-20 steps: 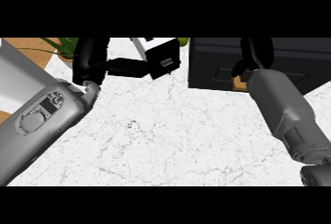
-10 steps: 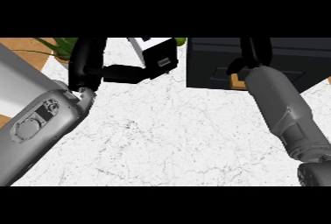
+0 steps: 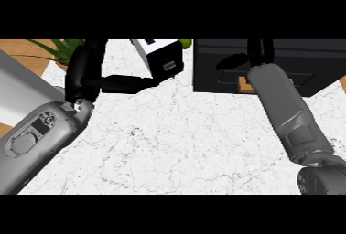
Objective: Pick up the can, place it into the drawer and close the drawer
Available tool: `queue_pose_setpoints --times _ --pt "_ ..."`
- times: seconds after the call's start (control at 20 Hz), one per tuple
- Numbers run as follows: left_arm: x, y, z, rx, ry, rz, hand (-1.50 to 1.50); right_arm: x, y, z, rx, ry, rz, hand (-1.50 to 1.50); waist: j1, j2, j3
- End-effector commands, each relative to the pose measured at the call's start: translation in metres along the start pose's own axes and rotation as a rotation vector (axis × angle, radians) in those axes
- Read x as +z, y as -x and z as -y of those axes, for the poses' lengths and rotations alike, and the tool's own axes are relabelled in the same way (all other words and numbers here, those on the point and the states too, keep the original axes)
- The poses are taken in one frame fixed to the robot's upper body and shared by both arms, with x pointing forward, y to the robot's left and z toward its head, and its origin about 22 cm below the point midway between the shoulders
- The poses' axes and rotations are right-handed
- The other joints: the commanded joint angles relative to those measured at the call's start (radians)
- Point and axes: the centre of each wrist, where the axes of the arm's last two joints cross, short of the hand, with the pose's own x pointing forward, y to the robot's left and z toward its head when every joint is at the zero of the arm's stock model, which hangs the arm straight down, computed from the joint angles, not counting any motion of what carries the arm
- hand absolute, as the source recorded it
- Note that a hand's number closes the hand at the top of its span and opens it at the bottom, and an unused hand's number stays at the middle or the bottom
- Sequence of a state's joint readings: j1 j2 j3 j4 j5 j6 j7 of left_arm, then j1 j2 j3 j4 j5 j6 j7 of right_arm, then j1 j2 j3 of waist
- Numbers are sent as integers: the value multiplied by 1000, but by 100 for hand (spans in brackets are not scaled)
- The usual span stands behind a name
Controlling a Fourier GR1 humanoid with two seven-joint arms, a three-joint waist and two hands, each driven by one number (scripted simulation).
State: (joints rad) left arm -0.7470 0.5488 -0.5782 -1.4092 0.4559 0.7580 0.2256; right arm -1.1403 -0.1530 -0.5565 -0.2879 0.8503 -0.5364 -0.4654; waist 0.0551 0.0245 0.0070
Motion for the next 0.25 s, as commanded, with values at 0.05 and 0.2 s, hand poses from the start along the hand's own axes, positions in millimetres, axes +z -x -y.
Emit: queue_pose_setpoints --times 0.05,0.2 --pt "7 3 -18 3 -6 -17 -150 -19 -33 -2 -275 78 -62 -150 6 -15 -5" --pt "7 7 -18 13 -14 7 -150 -13 -24 -3 -279 74 -49 -150 -4 -9 -6"
